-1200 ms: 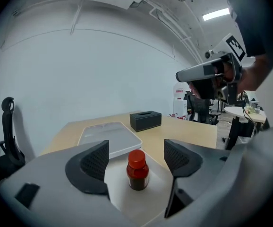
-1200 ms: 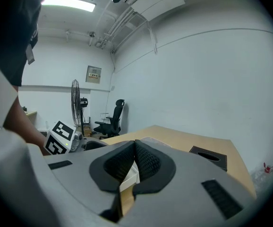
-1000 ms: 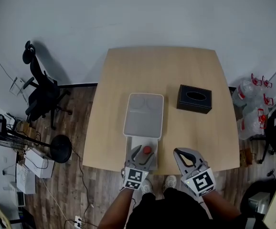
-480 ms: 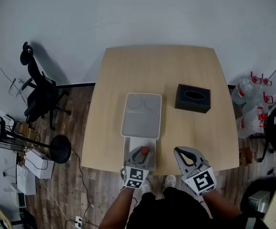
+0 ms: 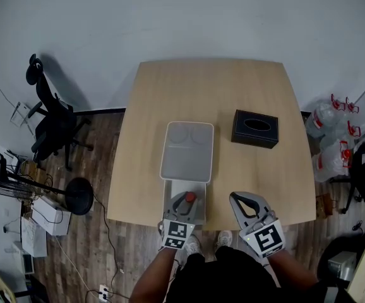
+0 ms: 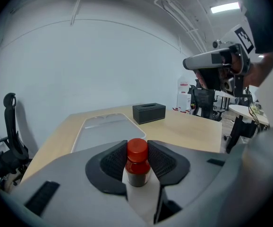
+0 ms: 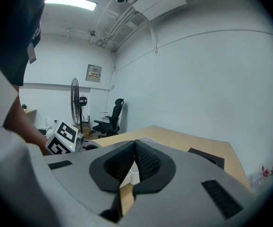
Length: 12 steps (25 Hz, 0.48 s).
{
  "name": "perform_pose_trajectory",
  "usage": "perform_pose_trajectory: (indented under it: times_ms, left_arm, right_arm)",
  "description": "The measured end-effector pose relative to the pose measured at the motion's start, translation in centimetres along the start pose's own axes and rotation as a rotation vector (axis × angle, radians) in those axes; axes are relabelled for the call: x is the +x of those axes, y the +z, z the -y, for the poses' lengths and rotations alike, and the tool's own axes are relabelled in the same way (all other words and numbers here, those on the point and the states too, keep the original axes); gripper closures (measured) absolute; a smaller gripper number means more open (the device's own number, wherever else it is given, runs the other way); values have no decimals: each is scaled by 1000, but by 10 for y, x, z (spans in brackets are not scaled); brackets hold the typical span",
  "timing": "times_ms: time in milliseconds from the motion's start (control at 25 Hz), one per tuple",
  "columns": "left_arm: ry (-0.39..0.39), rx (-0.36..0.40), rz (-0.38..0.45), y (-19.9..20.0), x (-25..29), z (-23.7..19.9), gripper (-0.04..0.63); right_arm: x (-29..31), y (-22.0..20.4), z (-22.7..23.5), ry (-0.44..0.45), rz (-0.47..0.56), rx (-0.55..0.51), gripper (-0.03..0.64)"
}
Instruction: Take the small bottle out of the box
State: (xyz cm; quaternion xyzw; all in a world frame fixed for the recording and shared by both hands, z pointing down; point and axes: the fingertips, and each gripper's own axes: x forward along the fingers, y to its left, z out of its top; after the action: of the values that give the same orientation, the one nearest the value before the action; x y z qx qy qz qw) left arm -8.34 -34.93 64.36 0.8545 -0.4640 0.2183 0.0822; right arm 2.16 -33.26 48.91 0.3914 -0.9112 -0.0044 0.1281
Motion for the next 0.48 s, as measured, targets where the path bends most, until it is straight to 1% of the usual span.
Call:
perform_pose_trajectory:
  times_ms: [200, 320, 480]
  left_arm:
    - [-5, 1, 56, 26, -13, -1, 451]
    - [0, 9, 92, 42, -22, -3, 451]
    - [22, 5, 142, 67, -34, -7, 451]
  right_arm:
    - [1, -1, 3, -10, -5, 10, 604]
    - [2, 1, 3, -10, -32, 8, 604]
    - [6, 13, 0, -2, 18, -48, 604]
